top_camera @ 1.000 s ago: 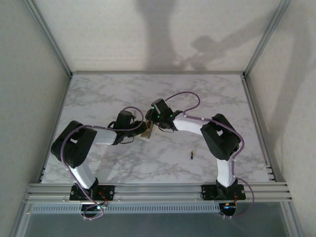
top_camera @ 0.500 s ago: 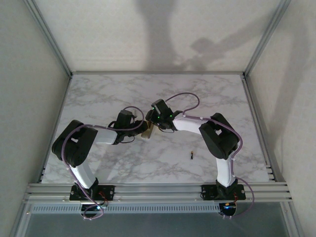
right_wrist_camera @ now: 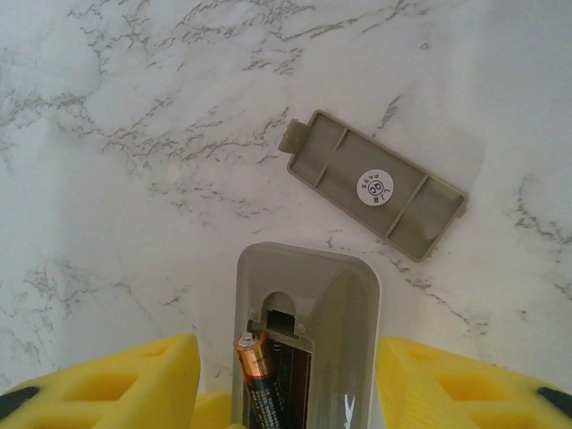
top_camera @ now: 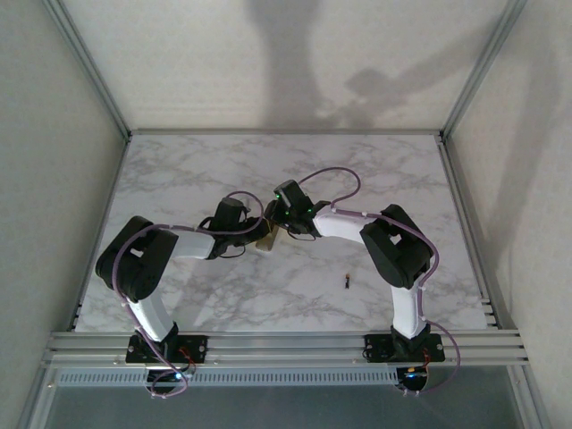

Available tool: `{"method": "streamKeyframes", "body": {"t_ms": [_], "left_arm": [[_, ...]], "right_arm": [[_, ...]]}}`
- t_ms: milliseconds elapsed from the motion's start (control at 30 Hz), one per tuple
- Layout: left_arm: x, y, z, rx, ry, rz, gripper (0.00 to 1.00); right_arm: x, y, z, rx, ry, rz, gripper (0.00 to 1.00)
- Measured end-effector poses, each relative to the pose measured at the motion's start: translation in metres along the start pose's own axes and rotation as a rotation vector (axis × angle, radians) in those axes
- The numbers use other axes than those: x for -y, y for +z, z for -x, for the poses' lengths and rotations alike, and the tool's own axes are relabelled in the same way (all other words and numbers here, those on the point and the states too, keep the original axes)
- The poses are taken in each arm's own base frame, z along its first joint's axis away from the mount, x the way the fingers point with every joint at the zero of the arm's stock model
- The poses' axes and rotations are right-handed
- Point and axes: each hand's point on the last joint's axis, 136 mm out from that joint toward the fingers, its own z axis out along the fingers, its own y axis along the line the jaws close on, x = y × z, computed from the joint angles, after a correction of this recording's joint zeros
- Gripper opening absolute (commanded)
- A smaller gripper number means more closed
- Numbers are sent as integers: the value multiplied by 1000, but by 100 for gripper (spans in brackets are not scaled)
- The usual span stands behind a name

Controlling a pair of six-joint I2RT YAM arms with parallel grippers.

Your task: Load the batteries into the remote control

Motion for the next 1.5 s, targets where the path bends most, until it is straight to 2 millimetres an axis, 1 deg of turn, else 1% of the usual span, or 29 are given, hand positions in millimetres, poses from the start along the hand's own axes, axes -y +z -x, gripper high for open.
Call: {"method": "streamKeyframes", "body": {"t_ms": [100,200,333,567,867,1300,1500], "left_arm": [[0,1,0,0,16,20,34],[-1,2,0,-4,23,34,31],[-1,4,1,-10,26,50,31],[0,5,1,-14,32,54,33],[0,5,1,-14,31,54,33],[0,6,1,-15,31,55,33],[0,6,1,-15,31,54,33]], "right_arm": [[-1,0,0,-9,-14,12,55],[-2,0,2,-10,-27,21,55],[-2,0,2,-8,-36,24,55],[5,2,-3,-25,-19,13,54],[15,2,14,-4,76,6,54],[11,5,13,-15,110,24,53],[11,13,9,-39,110,23,53]]}}
